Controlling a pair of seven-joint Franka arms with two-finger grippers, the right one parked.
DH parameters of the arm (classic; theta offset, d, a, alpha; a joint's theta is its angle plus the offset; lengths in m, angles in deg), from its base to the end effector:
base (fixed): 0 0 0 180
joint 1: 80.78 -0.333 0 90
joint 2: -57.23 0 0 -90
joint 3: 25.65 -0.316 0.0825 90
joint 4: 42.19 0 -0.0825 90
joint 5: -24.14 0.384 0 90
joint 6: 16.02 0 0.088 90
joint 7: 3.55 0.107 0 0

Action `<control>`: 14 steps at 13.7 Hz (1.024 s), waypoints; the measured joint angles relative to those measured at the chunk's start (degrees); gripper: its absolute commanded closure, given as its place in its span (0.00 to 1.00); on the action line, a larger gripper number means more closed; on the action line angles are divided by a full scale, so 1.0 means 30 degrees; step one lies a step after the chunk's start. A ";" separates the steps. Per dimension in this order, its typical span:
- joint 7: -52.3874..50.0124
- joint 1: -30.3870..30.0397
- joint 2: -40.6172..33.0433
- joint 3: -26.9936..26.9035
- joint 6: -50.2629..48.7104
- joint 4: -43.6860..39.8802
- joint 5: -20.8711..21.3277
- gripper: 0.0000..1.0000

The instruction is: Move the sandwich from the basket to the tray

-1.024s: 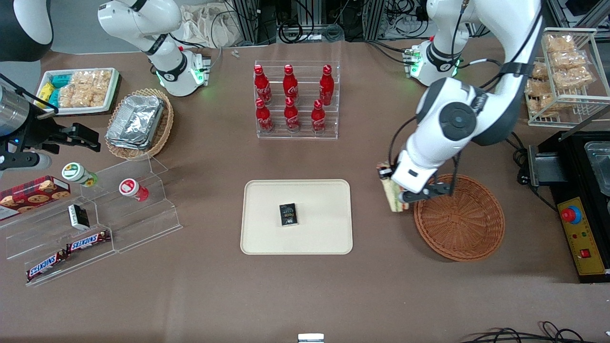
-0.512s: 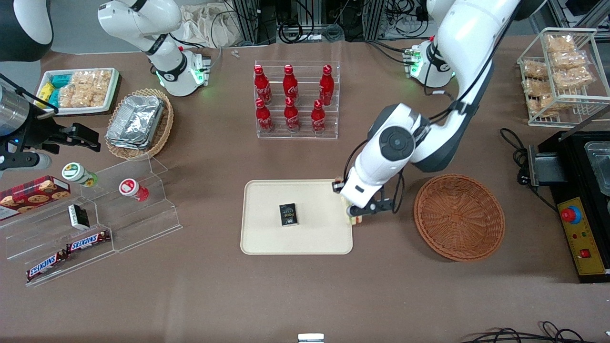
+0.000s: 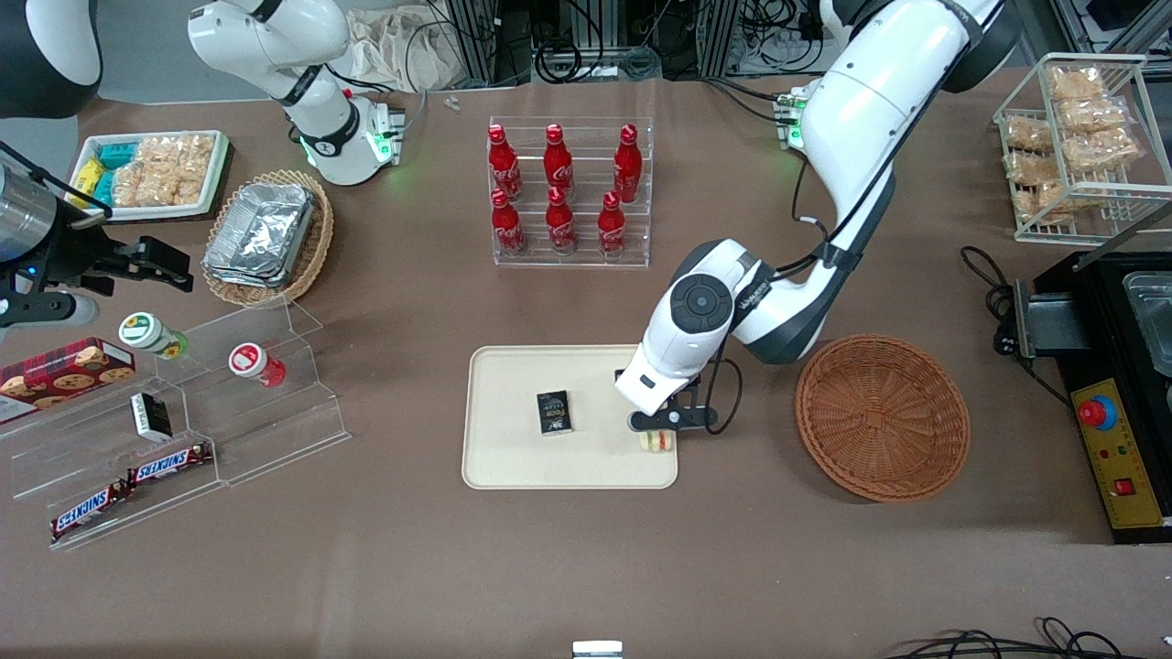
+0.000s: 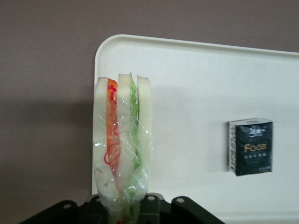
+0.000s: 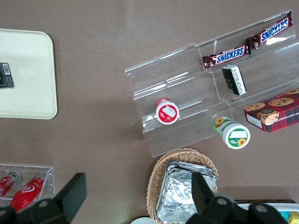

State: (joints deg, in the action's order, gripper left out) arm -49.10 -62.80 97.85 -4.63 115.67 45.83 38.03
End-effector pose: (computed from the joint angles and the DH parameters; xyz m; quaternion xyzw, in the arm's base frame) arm 0.5863 -0.4119 0.2670 0.9980 0.0277 0.0247 0.0513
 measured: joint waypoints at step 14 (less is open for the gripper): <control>-0.2517 -0.2076 -0.2716 -0.0108 -0.2194 -0.1017 -0.0116 0.01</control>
State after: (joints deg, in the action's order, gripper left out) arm -56.65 -69.03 89.70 -4.95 109.09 42.78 37.68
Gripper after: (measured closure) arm 0.004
